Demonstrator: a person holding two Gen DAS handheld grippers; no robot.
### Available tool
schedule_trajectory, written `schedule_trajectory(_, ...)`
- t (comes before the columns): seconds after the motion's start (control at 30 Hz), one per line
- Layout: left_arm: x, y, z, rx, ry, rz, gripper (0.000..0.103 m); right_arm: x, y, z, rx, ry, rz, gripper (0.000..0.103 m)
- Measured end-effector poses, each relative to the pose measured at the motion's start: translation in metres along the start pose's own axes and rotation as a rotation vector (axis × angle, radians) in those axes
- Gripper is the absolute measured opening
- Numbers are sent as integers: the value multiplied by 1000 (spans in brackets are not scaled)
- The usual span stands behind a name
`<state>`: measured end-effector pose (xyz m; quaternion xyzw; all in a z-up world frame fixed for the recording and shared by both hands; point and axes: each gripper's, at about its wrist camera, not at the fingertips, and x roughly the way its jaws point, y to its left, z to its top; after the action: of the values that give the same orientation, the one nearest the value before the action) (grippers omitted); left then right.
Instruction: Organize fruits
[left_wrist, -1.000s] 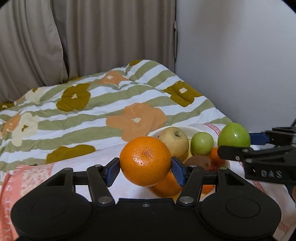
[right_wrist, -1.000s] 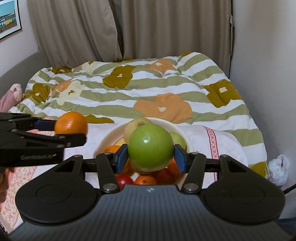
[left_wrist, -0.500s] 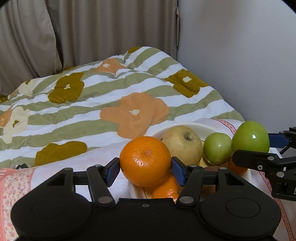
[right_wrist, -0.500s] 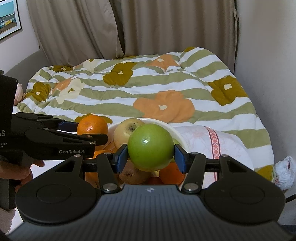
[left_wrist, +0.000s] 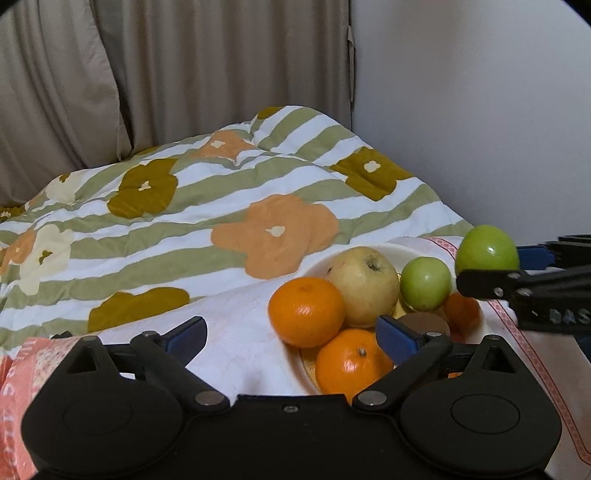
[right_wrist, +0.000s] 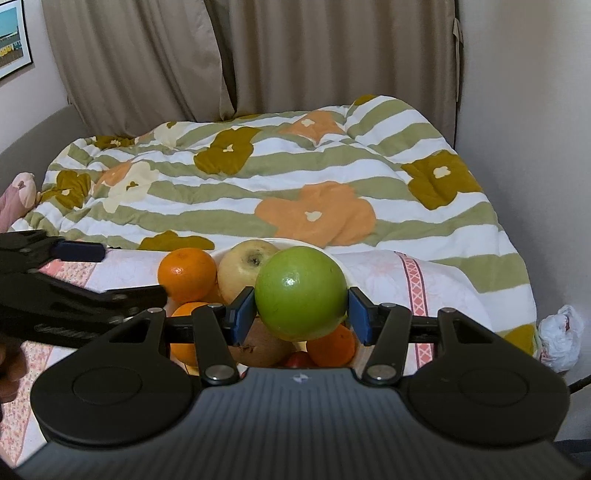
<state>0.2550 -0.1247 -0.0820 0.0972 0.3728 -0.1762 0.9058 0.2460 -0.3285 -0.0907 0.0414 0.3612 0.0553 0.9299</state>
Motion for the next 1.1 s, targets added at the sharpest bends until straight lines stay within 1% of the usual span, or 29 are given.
schedule_trajectory(0.17,-9,5,-10,-27,4,12,102,13,4,2,-12,-2,14,68)
schedule_trajectory(0.33,-15,11,-20,-101,11,3,101,29,13,2,-57,-11,27,68)
schedule_trajectory(0.5,-16,8,-26,-96,17,45,102,38,15,-2,-81,-14,30,69)
schedule_trajectory(0.57,-16,8,-27,-103,14,57,102,38,14,-4,-88,-24,35,73)
schedule_trajectory(0.63,-16,6,-28,-109,13,71,102,35,13,-5,-109,-44,58,95)
schedule_trajectory(0.67,-17,5,-29,-111,14,80,102,33,14,-5,-121,-53,57,98)
schedule_trajectory(0.73,-18,3,-29,-113,16,95,102,30,15,-5,-142,-70,53,99)
schedule_trajectory(0.9,-29,0,-31,-113,12,110,102,24,16,-4,-150,-71,57,99)
schedule_trajectory(1.1,-57,3,-32,-106,-25,116,102,-3,27,-3,-138,-91,38,99)
